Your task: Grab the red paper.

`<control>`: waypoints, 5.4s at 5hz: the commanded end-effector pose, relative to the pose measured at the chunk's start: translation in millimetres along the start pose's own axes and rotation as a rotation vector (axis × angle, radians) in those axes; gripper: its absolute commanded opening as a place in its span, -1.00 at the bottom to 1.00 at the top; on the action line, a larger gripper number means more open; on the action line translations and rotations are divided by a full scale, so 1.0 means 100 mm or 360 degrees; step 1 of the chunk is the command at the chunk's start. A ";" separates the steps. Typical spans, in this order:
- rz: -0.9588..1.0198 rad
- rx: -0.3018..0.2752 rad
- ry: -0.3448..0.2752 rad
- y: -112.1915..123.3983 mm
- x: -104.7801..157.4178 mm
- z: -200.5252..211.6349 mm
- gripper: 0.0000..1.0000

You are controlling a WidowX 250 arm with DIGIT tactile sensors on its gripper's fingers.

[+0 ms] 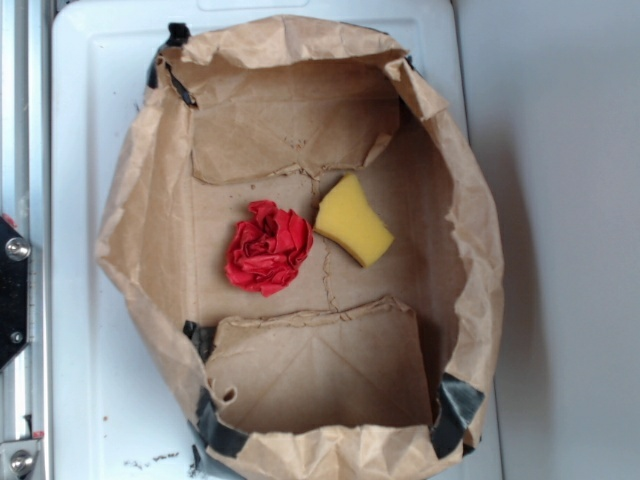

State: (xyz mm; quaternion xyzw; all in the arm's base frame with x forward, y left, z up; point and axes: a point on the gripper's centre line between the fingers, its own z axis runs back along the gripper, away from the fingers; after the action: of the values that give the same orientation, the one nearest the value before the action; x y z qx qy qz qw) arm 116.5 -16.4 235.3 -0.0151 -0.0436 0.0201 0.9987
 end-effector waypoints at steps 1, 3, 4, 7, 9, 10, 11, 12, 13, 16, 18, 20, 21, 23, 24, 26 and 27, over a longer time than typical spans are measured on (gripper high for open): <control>0.0000 0.0000 0.0000 0.00 0.00 0.00 1.00; 0.0140 0.0040 -0.0068 -0.07 0.66 -0.11 1.00; 0.0209 0.0063 -0.0095 -0.02 0.96 -0.23 1.00; 0.0139 0.0062 -0.0107 0.34 1.29 -0.67 1.00; 0.0122 0.0039 -0.0137 0.42 1.44 -1.01 1.00; 0.0134 0.0037 -0.0140 0.46 1.51 -1.18 1.00; 0.0134 0.0068 -0.0148 0.53 1.37 -1.30 1.00; 0.0123 0.0085 -0.0139 0.54 1.34 -1.41 1.00; 0.0140 0.0090 -0.0131 0.54 1.34 -1.42 1.00; 0.0200 0.0064 -0.0115 0.52 1.32 -1.42 1.00; 0.0234 0.0064 -0.0110 0.52 1.32 -1.42 1.00; 0.0234 0.0064 -0.0110 0.52 1.32 -1.42 1.00; 0.0234 0.0064 -0.0110 0.52 1.32 -1.42 1.00; 0.0311 -0.0062 -0.0208 0.52 1.45 -1.46 1.00; 0.0315 -0.0080 -0.0246 0.51 1.47 -1.43 1.00; 0.0352 -0.0073 -0.0268 0.44 1.51 -1.43 1.00; 0.0364 0.0005 -0.0296 0.41 1.52 -1.54 1.00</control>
State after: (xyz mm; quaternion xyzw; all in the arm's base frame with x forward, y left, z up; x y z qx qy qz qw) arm 275.2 26.5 83.8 -0.0139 -0.1183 0.1389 0.9831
